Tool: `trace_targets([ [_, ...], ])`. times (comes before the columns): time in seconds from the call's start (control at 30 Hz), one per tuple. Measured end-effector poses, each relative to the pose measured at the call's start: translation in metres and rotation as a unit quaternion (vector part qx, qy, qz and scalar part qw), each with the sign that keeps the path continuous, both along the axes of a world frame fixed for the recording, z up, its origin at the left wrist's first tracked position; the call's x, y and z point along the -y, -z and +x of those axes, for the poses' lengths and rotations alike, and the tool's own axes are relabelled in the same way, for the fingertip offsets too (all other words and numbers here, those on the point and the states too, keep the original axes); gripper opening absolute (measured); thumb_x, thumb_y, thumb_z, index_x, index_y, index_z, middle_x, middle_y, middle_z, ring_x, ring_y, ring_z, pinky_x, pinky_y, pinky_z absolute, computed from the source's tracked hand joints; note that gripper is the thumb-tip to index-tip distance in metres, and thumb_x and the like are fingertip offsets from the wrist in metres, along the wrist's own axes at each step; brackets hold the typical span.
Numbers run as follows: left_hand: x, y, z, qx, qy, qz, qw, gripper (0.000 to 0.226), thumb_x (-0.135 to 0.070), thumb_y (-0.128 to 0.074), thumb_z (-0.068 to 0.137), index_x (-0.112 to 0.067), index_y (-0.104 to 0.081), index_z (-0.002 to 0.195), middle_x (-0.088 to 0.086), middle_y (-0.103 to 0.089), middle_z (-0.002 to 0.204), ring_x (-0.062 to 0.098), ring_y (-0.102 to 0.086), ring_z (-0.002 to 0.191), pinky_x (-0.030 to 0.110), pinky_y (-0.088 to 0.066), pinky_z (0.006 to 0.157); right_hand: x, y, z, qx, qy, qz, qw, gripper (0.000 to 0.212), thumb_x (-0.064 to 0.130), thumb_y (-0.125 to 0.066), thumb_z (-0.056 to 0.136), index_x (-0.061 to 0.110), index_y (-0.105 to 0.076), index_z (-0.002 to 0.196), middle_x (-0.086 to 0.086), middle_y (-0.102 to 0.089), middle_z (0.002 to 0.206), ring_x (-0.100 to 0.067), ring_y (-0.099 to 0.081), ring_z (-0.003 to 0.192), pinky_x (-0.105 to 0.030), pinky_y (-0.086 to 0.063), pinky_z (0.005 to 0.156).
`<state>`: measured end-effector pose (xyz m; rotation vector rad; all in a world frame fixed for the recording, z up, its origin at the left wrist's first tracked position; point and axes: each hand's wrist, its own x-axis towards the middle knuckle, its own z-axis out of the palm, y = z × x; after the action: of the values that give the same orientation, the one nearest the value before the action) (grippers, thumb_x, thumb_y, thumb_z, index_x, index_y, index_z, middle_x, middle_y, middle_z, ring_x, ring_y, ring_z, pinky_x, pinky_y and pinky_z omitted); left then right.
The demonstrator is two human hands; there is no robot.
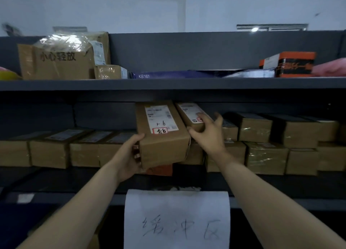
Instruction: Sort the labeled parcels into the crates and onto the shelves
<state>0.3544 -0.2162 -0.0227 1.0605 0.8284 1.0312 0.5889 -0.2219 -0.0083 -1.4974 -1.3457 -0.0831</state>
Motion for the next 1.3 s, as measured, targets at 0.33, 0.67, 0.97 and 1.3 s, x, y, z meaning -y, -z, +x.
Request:
trace_targets([
  [0.33,0.059,0.034,0.024,0.013,0.078,-0.023,0.997,0.033,-0.036,-0.063,0.081,-0.027,-0.061,0.113,0.006,-0.068,0.107,0.026,-0.059,0.099,0.047,-0.044,0.093,0.124,0.041,0.008,0.009,0.083,0.034,0.996,0.064,0.032,-0.079,0.076,0.019,-0.048,0.130,-0.010,-0.030,0.138,-0.021,-0.041,0.121,-0.026,-0.041,0.096],
  [0.67,0.137,0.059,0.154,-0.032,0.177,-0.013,0.984,0.051,-0.045,-0.065,0.079,-0.037,-0.051,0.127,0.003,-0.063,0.115,0.025,-0.059,0.103,0.040,-0.051,0.079,0.263,0.065,0.108,0.033,0.240,0.008,0.970,0.065,0.036,-0.080,0.073,0.014,-0.052,0.128,-0.011,-0.032,0.139,-0.032,-0.039,0.126,-0.046,-0.042,0.104],
  [0.97,0.282,0.101,0.335,-0.030,0.316,0.075,0.945,0.063,-0.032,-0.070,0.078,-0.044,-0.041,0.132,-0.008,-0.065,0.116,0.016,-0.064,0.100,0.041,-0.054,0.084,0.450,0.128,0.242,-0.050,0.382,-0.058,0.921,0.061,0.041,-0.077,0.074,0.016,-0.054,0.125,-0.010,-0.035,0.134,-0.031,-0.044,0.119,-0.042,-0.043,0.100],
  [1.3,0.443,0.183,0.507,-0.143,0.397,0.139,0.896,0.090,-0.044,-0.072,0.070,-0.036,-0.026,0.146,0.000,-0.034,0.144,0.023,-0.045,0.123,0.046,-0.043,0.102,0.648,0.206,0.344,-0.071,0.516,-0.193,0.831,0.069,0.039,-0.078,0.074,0.011,-0.051,0.132,-0.018,-0.029,0.143,-0.040,-0.036,0.127,-0.043,-0.037,0.105],
])
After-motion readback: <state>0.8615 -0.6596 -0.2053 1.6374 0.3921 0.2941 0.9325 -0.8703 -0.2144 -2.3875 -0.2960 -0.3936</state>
